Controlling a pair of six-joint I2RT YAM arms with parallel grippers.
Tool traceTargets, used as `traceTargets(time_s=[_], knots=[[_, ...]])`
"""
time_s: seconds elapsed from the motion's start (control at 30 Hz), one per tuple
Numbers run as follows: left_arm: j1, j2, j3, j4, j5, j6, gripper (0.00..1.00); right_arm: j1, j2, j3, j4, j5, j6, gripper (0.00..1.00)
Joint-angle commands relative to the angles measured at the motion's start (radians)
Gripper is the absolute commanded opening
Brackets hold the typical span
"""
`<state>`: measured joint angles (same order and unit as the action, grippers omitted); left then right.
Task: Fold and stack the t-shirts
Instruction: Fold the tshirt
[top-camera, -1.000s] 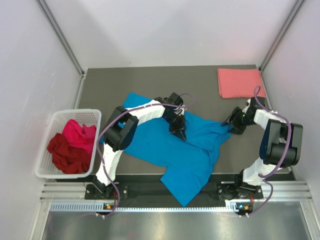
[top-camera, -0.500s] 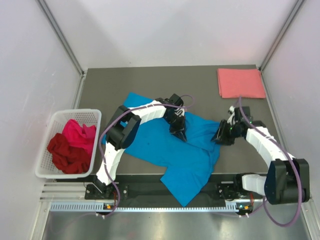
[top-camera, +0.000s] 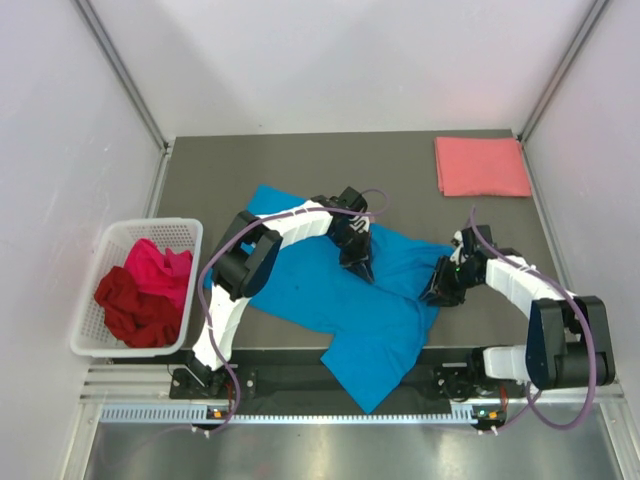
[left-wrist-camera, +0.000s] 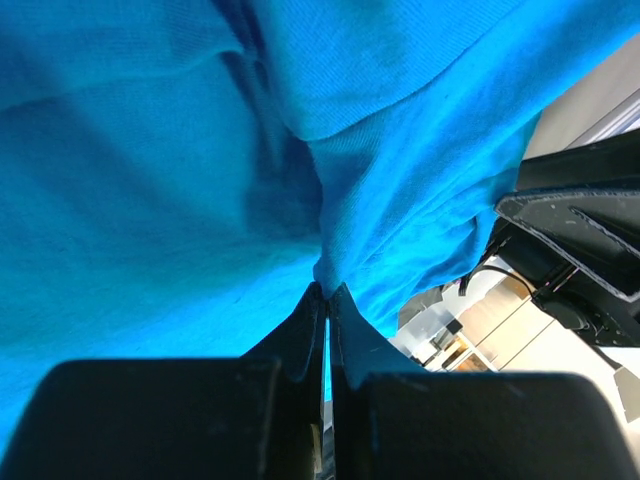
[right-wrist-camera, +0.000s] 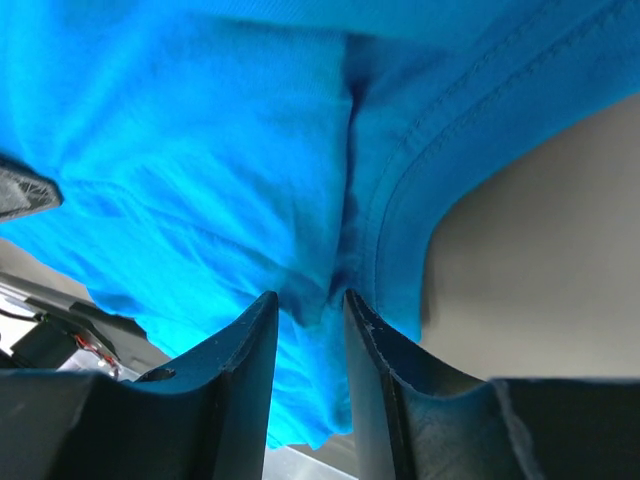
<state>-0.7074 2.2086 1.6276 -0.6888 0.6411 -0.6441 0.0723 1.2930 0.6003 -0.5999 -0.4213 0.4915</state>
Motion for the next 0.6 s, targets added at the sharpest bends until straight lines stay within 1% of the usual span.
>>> traceTargets(time_s=[0.0, 0.17, 0.3, 0.33, 0.47, 0.53, 0.57], knots=[[0.005, -0.004, 0.035, 0.006, 0.031, 0.006, 0.0, 0.007, 0.029, 0.012, 0.049, -0.007, 0.009, 0.33], [0.005, -0.006, 0.034, 0.003, 0.031, 0.009, 0.0, 0.006, 0.052, 0.039, 0.052, -0.004, 0.009, 0.31], [0.005, -0.004, 0.037, -0.002, 0.032, 0.014, 0.0, 0.007, 0.052, 0.044, 0.046, -0.01, 0.01, 0.17], [0.005, -0.004, 0.04, -0.002, 0.034, 0.017, 0.0, 0.007, 0.045, 0.043, 0.04, -0.011, 0.01, 0.16], [0.005, 0.002, 0.044, -0.011, 0.037, 0.027, 0.0, 0.009, 0.011, 0.041, 0.009, -0.007, 0.015, 0.16], [0.003, 0.003, 0.046, -0.011, 0.042, 0.029, 0.0, 0.012, -0.004, 0.041, 0.002, 0.004, 0.009, 0.18], [0.005, 0.005, 0.046, -0.012, 0.045, 0.031, 0.0, 0.014, -0.006, 0.041, 0.0, 0.012, 0.007, 0.22]])
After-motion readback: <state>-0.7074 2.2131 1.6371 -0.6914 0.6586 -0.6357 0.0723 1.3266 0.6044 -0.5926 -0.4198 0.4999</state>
